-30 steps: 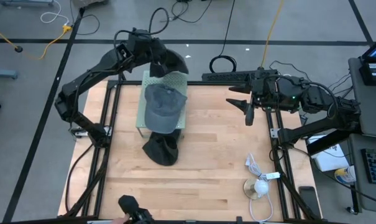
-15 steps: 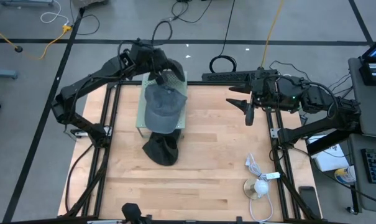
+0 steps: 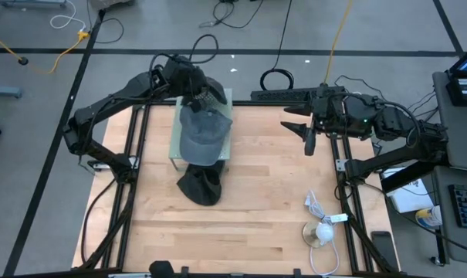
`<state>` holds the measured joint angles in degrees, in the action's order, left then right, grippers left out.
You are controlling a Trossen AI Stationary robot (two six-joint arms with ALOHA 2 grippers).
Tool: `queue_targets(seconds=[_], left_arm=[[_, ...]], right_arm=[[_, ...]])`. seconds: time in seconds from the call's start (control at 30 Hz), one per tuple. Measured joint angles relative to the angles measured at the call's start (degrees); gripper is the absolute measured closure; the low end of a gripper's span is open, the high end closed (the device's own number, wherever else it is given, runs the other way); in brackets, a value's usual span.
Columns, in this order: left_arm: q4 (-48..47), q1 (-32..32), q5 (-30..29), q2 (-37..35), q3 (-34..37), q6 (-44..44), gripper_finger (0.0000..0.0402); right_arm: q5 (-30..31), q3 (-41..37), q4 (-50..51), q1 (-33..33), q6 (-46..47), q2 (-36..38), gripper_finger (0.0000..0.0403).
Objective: Pick & Place hat
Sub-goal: Put the bottom black cap on the shelf
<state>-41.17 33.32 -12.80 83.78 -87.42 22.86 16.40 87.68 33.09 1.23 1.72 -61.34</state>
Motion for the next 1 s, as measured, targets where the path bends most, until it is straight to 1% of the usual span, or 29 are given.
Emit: queue_targets(seconds=[0.13,0.37,0.53,0.73,1.0], left_arm=[[-0.61,-2.05,-0.59,-0.40,-0.07,-0.81,0.0383],[-8.72,-5.00,-2.76,-0.65,-0.06,-3.88,0.0383],[-10.93,-7.19,-2.79,-0.60,-0.07,-5.92,0.0383],[-16.20,-9.41,-2.75,-0.60,-0.04,-8.32,0.0383],[-16.35,-11.69,-2.68,-0.60,-0.05,-11.43,0.0383]], right_arm=[[-0.02,0.02,-1.71,0.00,0.00,0.00,0.0220],[-0.14,0.02,-2.06,0.00,0.52,0.00,0.0222],[-0.15,0.01,-2.06,0.00,0.60,0.00,0.0222],[-0.17,0.00,-2.05,0.00,0.61,0.00,0.0222],[-0.20,0.01,-2.02,0.00,0.61,0.00,0.0222]])
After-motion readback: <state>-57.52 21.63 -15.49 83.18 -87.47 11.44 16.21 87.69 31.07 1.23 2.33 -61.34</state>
